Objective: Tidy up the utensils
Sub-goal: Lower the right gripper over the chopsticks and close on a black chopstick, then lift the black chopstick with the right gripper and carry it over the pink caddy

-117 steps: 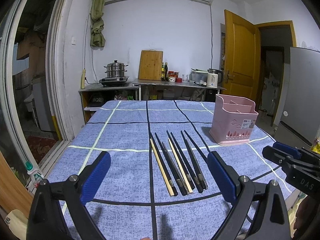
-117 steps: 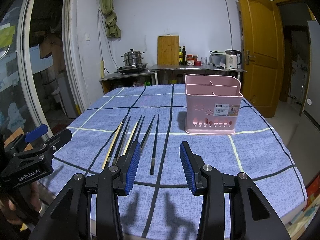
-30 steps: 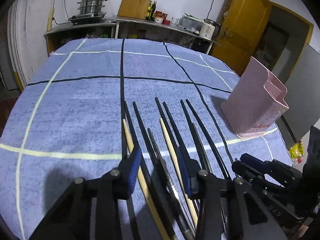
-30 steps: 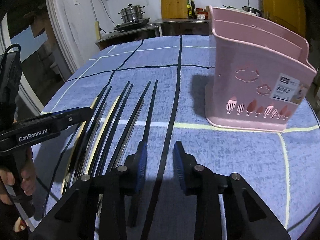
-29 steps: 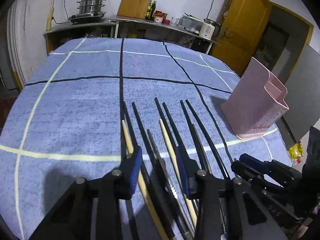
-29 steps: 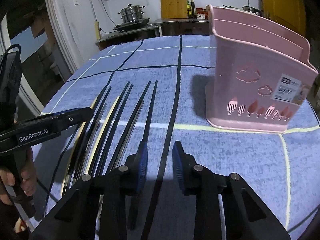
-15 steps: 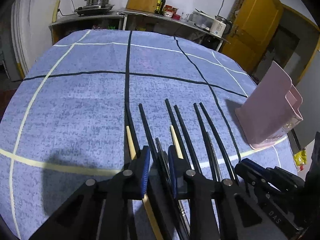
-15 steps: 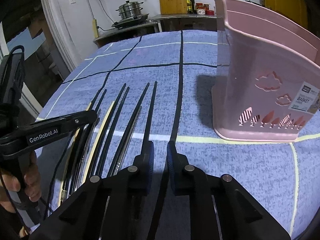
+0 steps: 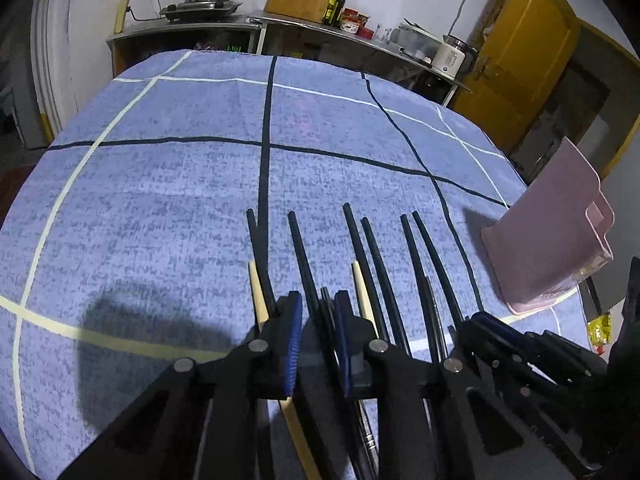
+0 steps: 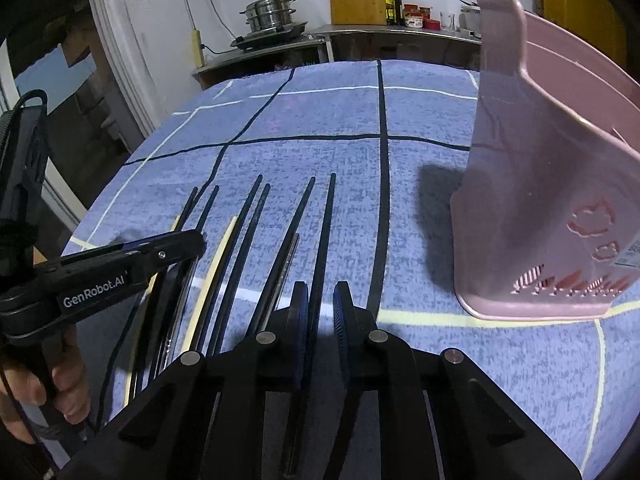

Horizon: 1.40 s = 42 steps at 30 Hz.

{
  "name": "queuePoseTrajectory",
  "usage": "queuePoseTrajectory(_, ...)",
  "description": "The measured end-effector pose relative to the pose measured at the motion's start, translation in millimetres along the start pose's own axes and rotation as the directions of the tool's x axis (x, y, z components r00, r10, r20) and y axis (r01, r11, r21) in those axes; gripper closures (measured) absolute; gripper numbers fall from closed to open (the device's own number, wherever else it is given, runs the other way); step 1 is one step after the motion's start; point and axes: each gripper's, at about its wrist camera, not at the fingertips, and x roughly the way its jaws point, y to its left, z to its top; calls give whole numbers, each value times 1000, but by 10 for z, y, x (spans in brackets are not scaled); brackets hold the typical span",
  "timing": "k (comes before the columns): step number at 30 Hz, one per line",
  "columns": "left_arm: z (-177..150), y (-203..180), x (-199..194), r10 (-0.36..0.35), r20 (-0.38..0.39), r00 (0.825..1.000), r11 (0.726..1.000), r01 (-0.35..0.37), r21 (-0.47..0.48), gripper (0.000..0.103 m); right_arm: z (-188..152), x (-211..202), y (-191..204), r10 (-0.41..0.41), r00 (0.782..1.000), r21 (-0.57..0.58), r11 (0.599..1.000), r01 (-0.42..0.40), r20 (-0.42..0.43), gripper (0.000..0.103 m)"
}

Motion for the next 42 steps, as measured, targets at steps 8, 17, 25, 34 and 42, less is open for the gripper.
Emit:
queuePoseTrajectory(8, 58, 44, 45, 8, -10, 1000, 1000, -8, -23, 96, 99, 92, -19, -10, 1000, 17, 1000, 10, -19, 89)
queuePoseTrajectory(17, 129, 64, 98, 7, -25, 1000, 1000, -7, -29, 96, 236, 203, 47, -58, 997, -2, 998, 58, -44, 89)
queuePoseTrajectory(25, 243, 28, 166, 15, -56, 998, 1000, -14, 5, 96, 348, 285, 90, -82, 994, -22, 996, 81, -73, 96)
queuePoseTrajectory(34, 317, -20, -77, -39, -7, 999, 999, 39, -9, 97, 377, -29, 68, -11, 1000, 3, 1000, 11, -13, 97)
queuePoseTrajectory(42, 382, -181, -727, -96, 96, 991, 995, 91, 51, 98, 431, -602, 92, 40, 995, 5, 999, -41, 90, 97)
